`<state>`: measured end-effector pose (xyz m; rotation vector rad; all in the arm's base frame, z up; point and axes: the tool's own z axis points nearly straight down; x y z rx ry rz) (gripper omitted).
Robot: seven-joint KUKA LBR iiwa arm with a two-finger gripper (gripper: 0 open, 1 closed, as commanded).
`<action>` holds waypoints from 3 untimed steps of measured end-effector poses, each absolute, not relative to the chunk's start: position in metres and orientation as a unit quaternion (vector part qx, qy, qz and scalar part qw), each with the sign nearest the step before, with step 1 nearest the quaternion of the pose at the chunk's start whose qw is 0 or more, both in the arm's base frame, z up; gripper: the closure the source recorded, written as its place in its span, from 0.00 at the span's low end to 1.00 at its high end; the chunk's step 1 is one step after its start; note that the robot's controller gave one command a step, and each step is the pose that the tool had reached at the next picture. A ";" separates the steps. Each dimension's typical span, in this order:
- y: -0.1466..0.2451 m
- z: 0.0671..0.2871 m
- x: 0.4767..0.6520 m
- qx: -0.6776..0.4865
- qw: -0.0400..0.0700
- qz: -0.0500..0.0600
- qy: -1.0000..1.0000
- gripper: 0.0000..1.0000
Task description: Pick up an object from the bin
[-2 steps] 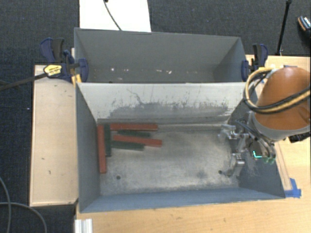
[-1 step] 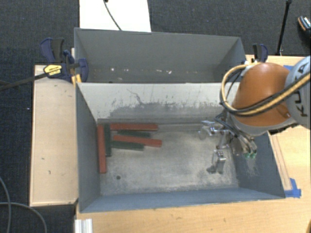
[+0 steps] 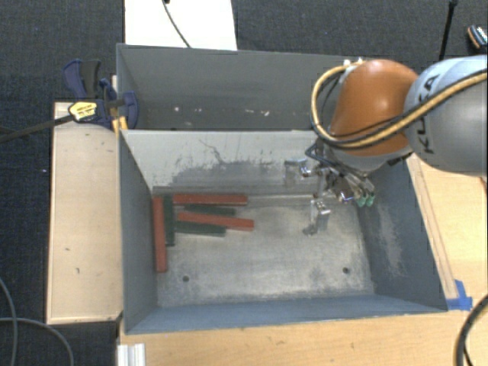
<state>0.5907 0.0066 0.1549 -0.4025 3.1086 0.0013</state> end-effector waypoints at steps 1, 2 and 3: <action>0.067 0.067 0.586 -0.172 0.000 0.002 0.985 0.00; 0.126 0.071 0.586 -0.233 0.003 0.001 0.972 0.00; 0.123 0.071 0.587 -0.231 0.003 0.000 0.973 1.00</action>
Offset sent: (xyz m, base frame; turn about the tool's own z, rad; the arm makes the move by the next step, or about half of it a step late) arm -0.0033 0.0567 -0.0849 -0.0812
